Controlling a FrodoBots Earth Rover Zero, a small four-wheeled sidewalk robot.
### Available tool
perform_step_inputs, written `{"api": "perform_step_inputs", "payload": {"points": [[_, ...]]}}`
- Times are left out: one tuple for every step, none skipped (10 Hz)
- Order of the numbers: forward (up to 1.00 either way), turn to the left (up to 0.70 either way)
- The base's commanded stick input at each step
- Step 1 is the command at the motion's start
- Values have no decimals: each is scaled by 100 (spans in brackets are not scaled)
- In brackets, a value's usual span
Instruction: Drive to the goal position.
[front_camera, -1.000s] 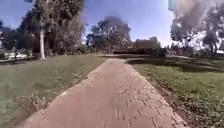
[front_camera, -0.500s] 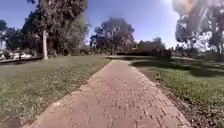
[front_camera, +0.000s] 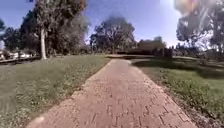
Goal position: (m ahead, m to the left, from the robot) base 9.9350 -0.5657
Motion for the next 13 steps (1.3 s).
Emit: {"api": "perform_step_inputs", "payload": {"points": [[70, 0], [70, 0], [70, 0], [70, 0], [70, 0], [70, 0], [70, 0], [70, 0], [70, -6], [70, -14], [70, -21], [70, 0], [70, 0]]}}
